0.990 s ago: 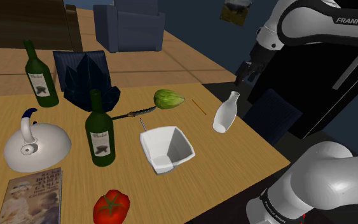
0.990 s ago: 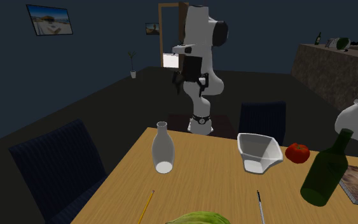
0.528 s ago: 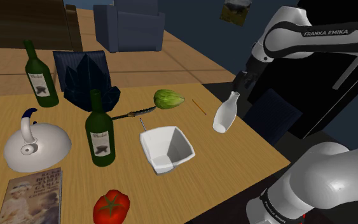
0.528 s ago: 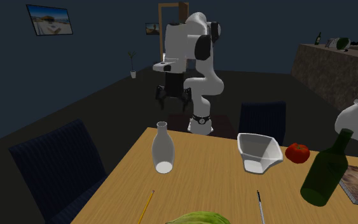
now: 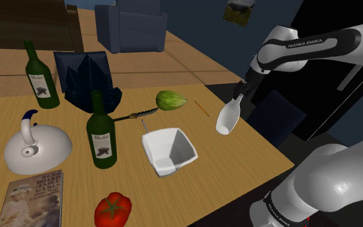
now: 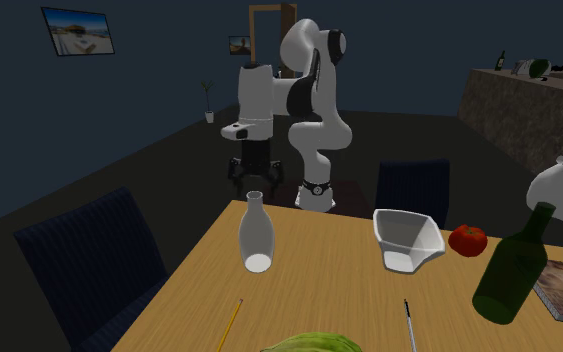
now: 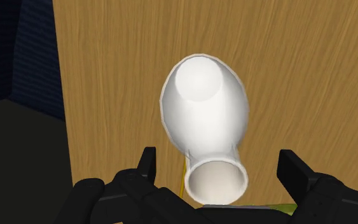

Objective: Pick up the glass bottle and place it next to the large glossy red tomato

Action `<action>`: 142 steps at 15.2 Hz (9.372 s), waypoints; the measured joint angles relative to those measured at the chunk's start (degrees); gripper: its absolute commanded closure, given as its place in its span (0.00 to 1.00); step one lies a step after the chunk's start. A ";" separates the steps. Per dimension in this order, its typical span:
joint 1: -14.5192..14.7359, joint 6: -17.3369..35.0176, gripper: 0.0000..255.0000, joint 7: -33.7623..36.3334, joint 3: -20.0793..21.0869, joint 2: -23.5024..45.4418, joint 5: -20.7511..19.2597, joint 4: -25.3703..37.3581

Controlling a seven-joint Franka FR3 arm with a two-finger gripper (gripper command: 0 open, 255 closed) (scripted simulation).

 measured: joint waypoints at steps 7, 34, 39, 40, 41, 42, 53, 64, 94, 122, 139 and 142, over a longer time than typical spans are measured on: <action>0.40 4.05 0.00 -0.49 -0.80 2.51 0.53 -1.58; 0.29 -5.10 1.00 0.45 0.86 -0.90 0.29 4.24; 0.37 -8.97 1.00 0.45 1.30 -1.52 0.47 7.52; 0.35 -9.77 1.00 0.50 1.43 -1.82 0.46 8.03; 0.37 -10.66 1.00 0.55 1.57 -2.00 0.48 8.73; 0.38 -11.54 1.00 0.50 1.63 -2.08 0.53 9.54; 0.75 -19.86 1.00 0.62 2.63 -2.45 1.07 17.48; 1.29 -28.37 1.00 0.43 3.25 -1.09 1.87 27.31; 5.33 -40.02 1.00 12.70 13.23 -0.31 4.14 38.91; 15.83 -29.15 1.00 51.35 41.35 12.21 6.34 38.72; 30.73 -34.64 1.00 74.23 51.28 46.07 -9.41 72.57; 34.72 -36.55 1.00 76.30 51.10 51.97 -12.02 79.68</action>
